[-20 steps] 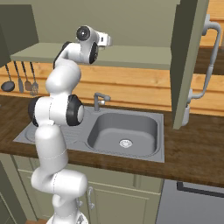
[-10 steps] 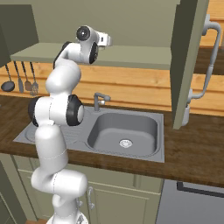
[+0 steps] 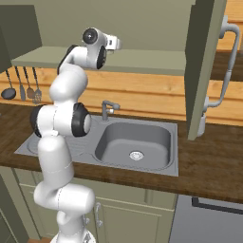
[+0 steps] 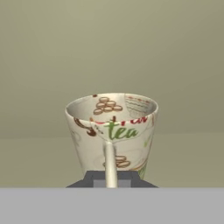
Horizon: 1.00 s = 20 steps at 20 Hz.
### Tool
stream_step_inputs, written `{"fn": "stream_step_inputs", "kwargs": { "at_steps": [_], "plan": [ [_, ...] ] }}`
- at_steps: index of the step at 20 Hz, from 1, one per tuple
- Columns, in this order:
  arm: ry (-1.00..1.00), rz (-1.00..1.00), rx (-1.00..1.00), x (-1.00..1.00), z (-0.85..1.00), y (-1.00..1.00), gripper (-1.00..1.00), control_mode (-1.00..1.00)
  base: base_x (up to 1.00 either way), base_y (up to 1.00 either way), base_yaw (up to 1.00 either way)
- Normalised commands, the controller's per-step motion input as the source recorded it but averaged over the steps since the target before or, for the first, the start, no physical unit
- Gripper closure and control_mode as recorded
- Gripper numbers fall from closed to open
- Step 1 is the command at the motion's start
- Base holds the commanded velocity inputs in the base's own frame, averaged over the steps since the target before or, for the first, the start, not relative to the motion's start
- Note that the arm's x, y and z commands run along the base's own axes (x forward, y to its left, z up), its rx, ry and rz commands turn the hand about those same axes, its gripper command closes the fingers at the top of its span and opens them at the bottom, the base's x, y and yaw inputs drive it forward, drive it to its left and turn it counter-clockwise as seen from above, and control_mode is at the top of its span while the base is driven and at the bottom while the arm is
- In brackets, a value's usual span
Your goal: Gather all objects into one cabinet and sort the glasses and bowls to opposite sides.
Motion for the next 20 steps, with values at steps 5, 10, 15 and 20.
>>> {"fn": "stream_step_inputs", "kwargs": {
  "at_steps": [5,10,15,20],
  "plan": [
    [-0.03,0.0,0.0,-0.55,0.12,-0.01,1.0,-1.0,0.0,0.0,0.0],
    [-0.03,0.0,-0.01,-0.69,0.07,0.0,1.0,-1.0,0.0,0.0,0.0],
    [-0.03,0.0,0.0,-0.56,0.04,0.0,1.0,-1.0,0.0,0.0,0.0],
    [-0.01,0.0,0.0,-0.6,0.07,0.0,1.0,-1.0,0.0,0.0,0.0]
  ]
}}
